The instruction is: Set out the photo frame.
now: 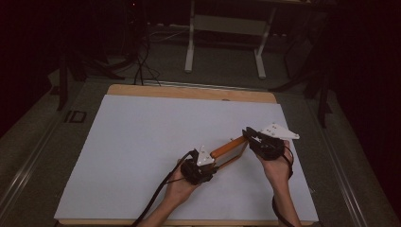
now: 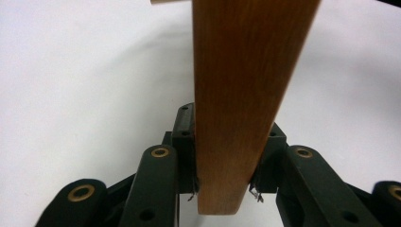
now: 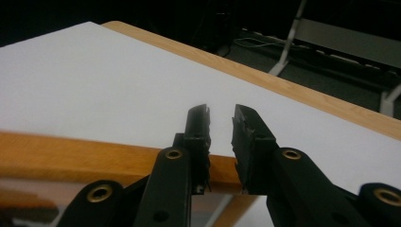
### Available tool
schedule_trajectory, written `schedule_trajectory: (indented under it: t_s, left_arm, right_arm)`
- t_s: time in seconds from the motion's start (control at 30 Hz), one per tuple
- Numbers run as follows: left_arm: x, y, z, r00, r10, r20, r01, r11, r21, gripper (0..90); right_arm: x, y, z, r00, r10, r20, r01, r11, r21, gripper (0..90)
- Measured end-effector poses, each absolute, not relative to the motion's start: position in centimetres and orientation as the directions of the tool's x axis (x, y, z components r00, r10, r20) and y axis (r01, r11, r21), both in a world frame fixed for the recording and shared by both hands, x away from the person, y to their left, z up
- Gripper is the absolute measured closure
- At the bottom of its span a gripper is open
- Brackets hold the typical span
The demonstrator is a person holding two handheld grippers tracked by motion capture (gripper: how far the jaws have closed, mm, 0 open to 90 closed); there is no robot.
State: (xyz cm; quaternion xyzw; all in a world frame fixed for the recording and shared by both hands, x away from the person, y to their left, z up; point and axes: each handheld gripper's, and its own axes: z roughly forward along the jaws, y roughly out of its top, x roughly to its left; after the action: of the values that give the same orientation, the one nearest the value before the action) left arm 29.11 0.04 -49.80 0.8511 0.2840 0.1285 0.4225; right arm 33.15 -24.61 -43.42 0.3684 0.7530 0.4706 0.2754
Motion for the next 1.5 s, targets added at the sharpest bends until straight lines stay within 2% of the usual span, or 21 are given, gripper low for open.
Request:
schedule_trajectory:
  t_s: [0.17, 0.4, 0.6, 0.93, 1.33, 1.43, 1.5]
  left_arm:
    - [29.9, 1.4, -48.2, 0.841, 0.539, -0.054, 0.365, -0.491, 0.791, 69.1]
    - [30.8, 2.8, -46.0, 0.887, 0.459, -0.060, 0.330, -0.536, 0.777, 69.2]
    - [31.4, 3.5, -44.4, 0.897, 0.437, -0.068, 0.315, -0.522, 0.793, 69.2]
    - [31.6, 3.5, -41.9, 0.930, 0.368, -0.020, 0.245, -0.576, 0.780, 69.2]
    - [31.7, 4.2, -40.4, 0.955, 0.296, -0.002, 0.192, -0.612, 0.768, 69.1]
    - [31.7, 4.2, -40.5, 0.961, 0.278, -0.006, 0.182, -0.611, 0.770, 69.0]
    - [31.6, 4.2, -40.5, 0.962, 0.274, -0.003, 0.177, -0.612, 0.771, 68.9]
  right_arm:
    - [32.9, -24.4, -43.5, -0.598, 0.799, -0.068, 0.288, 0.293, 0.912, 73.0]
    - [32.4, -24.8, -43.0, -0.714, 0.701, -0.012, 0.259, 0.279, 0.925, 63.5]
    - [31.6, -24.6, -42.7, -0.794, 0.606, -0.048, 0.201, 0.336, 0.920, 51.5]
    - [31.6, -23.3, -43.7, -0.868, 0.493, -0.056, 0.190, 0.434, 0.881, 41.3]
    - [31.7, -21.4, -44.5, -0.909, 0.415, -0.047, 0.177, 0.485, 0.856, 33.1]
    - [31.8, -21.0, -45.0, -0.914, 0.403, -0.042, 0.179, 0.495, 0.850, 32.9]
    - [31.9, -20.7, -45.3, -0.917, 0.397, -0.037, 0.181, 0.497, 0.849, 36.3]
